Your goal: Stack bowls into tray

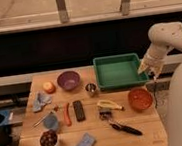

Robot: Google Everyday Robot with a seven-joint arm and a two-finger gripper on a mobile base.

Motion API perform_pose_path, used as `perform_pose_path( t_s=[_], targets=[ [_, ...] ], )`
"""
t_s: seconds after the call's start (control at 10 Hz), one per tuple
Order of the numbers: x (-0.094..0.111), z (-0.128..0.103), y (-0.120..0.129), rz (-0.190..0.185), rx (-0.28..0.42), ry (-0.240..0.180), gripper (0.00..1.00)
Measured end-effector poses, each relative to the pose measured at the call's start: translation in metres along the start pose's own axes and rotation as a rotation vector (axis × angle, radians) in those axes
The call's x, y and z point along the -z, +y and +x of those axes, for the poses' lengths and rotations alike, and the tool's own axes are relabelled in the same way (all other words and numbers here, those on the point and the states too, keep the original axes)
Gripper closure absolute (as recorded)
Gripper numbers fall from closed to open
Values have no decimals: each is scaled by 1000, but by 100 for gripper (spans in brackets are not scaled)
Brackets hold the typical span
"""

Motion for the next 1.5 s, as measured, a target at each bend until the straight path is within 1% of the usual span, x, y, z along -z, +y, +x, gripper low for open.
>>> perform_pose_path(
  t_s=[0.8, 0.9, 1.0, 1.5],
  targets=[
    [0, 0, 0, 0, 1, 0, 39],
    [-2, 2, -1, 5, -1, 1, 39],
    [-4, 2, -4, 11, -3, -2, 39],
    [-11, 6, -20, -2, -41, 17, 39]
  ],
)
